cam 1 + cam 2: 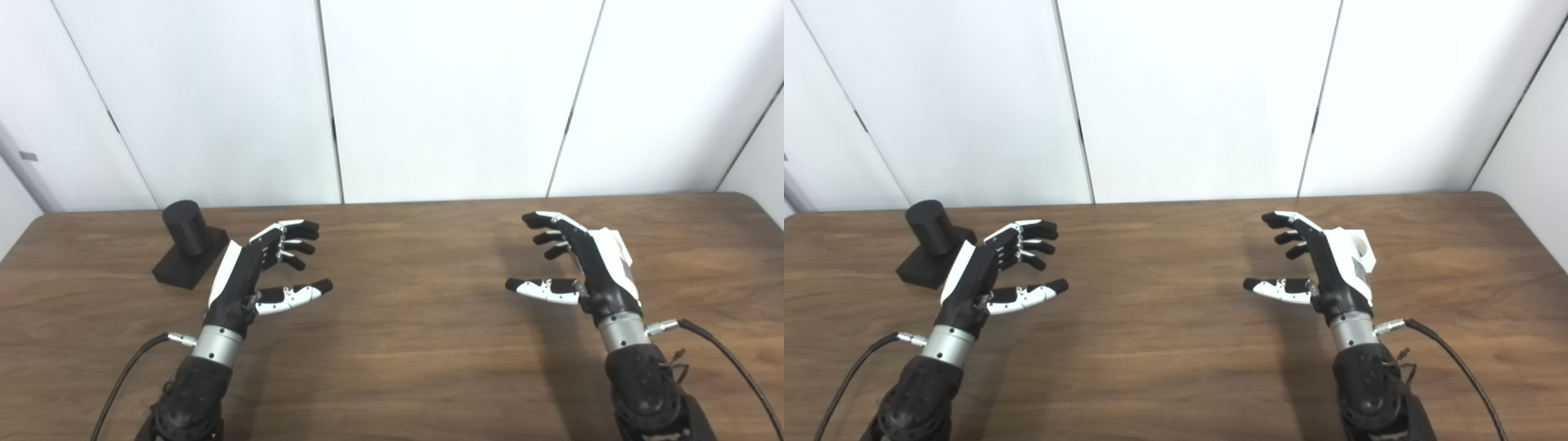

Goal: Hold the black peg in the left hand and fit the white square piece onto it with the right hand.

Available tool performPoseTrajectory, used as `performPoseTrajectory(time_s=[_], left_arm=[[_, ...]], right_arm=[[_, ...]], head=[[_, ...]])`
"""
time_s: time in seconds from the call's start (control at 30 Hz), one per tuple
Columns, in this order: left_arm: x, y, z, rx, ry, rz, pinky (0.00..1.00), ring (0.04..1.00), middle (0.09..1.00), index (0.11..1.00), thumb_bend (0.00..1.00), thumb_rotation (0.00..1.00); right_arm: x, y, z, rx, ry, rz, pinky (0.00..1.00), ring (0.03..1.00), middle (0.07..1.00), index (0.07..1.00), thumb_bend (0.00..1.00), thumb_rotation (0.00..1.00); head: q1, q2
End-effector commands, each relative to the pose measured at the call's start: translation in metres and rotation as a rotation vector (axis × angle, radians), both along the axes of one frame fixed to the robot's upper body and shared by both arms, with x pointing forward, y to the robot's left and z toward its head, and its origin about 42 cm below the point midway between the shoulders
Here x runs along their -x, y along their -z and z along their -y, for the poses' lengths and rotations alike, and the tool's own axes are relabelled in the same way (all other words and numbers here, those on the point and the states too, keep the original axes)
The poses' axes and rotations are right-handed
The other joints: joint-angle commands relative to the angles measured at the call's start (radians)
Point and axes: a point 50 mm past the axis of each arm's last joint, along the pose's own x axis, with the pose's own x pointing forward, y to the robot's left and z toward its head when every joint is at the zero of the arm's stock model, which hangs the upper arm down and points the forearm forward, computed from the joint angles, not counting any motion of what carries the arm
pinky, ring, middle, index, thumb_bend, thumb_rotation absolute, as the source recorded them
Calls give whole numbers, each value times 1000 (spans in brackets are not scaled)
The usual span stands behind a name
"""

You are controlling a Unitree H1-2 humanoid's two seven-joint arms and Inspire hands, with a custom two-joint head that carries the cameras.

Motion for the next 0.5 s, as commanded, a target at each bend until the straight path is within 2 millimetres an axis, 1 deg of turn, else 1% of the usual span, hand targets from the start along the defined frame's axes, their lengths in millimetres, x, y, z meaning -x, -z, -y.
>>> performPoseTrajectory(time_s=[0.0, 0.33, 0.37, 0.4, 0.47], left_arm=[[-7, -19, 0, 1, 12, 82, 544, 669, 721, 714, 744, 0], [-6, -19, 0, 4, 13, 80, 545, 669, 723, 715, 744, 0], [-6, -18, 0, 4, 14, 79, 546, 670, 723, 715, 744, 0], [-6, -18, 0, 4, 16, 77, 548, 671, 724, 716, 743, 0], [-5, -17, 2, 6, 21, 76, 550, 667, 725, 719, 738, 0]], right_arm=[[-5, -21, -3, 4, -15, 89, 557, 679, 749, 734, 611, 84], [-5, -21, -4, 7, -13, 90, 559, 680, 749, 732, 610, 83], [-5, -21, -3, 7, -14, 90, 559, 679, 749, 732, 610, 80], [-5, -20, -3, 5, -14, 89, 559, 679, 749, 731, 609, 78], [-5, -20, -1, 4, -16, 90, 560, 682, 752, 731, 609, 81]], head=[[0, 1], [0, 1], [22, -3], [22, -3], [77, -11]])
